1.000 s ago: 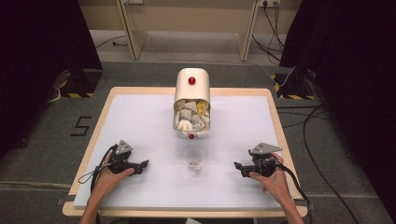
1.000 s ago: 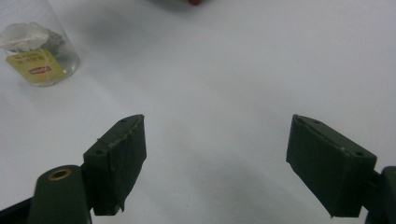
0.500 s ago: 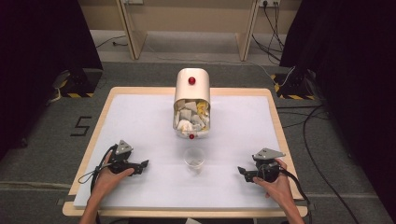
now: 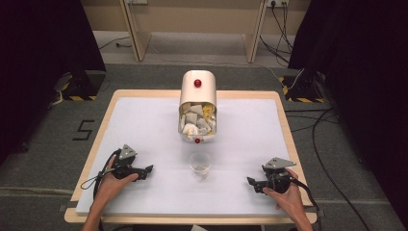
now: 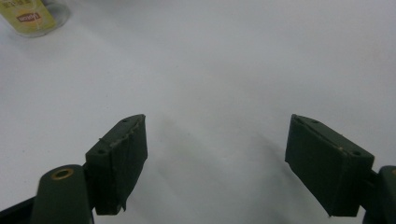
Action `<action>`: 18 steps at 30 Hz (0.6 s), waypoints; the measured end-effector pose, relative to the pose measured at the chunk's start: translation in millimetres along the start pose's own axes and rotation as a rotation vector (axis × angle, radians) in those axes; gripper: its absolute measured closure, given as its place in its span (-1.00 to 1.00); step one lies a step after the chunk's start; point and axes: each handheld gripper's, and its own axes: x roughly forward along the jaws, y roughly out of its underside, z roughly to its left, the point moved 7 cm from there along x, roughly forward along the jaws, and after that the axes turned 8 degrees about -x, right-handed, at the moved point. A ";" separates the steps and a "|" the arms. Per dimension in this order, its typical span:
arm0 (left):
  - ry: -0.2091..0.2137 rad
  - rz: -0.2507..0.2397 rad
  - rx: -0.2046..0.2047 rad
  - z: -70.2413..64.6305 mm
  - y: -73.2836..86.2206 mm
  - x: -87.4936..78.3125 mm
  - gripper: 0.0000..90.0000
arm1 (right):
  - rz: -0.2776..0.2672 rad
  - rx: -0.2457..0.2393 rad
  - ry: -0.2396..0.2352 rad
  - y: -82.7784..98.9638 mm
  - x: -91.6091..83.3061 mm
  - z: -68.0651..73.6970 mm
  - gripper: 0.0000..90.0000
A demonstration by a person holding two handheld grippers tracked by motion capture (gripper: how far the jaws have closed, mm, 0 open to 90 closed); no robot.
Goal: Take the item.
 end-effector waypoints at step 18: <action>-0.002 -0.001 0.001 -0.1 0.0 0.0 -0.81 | 0.001 -0.040 0.024 12.6 -2.0 6.3 -0.51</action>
